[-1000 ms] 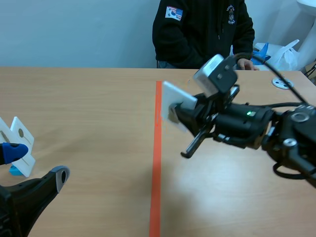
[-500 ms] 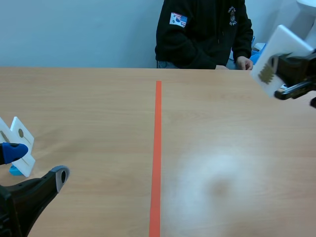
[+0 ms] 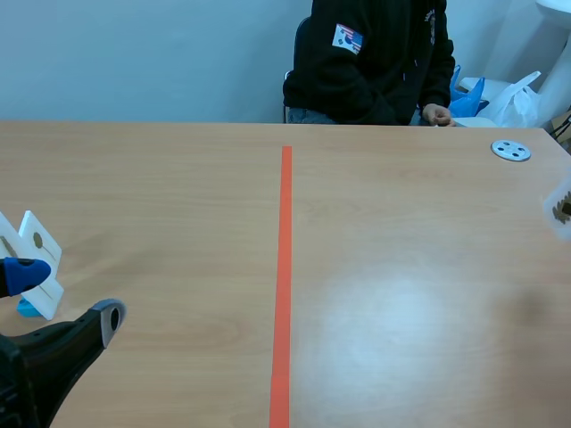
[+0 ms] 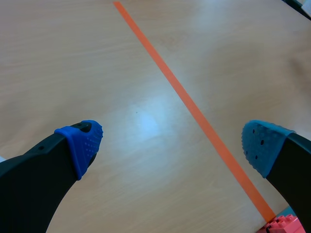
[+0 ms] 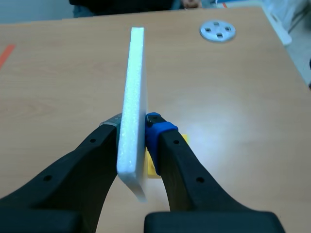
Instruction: Sort the leaf by its shape. The table is split by an orange tape line. A compound leaf with several leaflets goes to the left side, a simple leaf with one blade goes to the right side. Return to the home posture when a red brick is placed on the table.
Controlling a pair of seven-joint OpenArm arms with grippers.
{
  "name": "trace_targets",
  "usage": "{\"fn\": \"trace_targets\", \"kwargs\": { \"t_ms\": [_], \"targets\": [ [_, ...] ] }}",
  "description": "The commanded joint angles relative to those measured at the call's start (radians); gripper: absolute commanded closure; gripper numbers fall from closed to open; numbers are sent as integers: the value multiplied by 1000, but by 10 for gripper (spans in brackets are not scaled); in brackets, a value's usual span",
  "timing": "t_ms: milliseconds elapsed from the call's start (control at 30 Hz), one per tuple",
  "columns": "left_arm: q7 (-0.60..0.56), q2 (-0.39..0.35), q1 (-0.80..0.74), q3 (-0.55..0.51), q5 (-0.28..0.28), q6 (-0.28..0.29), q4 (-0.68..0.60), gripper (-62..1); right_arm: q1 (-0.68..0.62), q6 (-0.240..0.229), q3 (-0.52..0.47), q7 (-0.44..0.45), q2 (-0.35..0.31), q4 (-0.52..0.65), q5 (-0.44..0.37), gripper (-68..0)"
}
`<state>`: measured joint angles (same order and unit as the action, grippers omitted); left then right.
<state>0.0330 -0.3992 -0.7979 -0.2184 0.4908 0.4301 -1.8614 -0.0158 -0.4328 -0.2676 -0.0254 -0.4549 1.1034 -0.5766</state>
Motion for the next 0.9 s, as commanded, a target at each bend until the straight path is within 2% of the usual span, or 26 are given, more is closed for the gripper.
{"fn": "trace_targets", "kwargs": {
  "t_ms": [0,167,300,400,600,700,867],
  "targets": [
    [-17,0,6,-8,7,2,-18,-611,53,-1,5,39,-22,-8,-15,-15],
    [-18,0,6,-8,7,2,-18,-611,144,5,50,100,-21,-173,5,-15],
    [-18,0,6,-8,7,2,-18,-611,219,66,114,180,-21,-298,72,-15],
    [-18,0,6,-8,7,2,-18,-611,258,90,157,229,-21,-365,118,-15],
    [-23,0,6,-8,7,2,-18,-611,282,115,242,279,-21,-425,180,-12],
    [-35,0,9,-8,7,2,-18,-611,281,131,269,285,-18,-450,180,-13],
    [-35,0,20,-8,7,2,-18,-611,270,131,269,287,-16,-463,179,-14]
  ]
}}
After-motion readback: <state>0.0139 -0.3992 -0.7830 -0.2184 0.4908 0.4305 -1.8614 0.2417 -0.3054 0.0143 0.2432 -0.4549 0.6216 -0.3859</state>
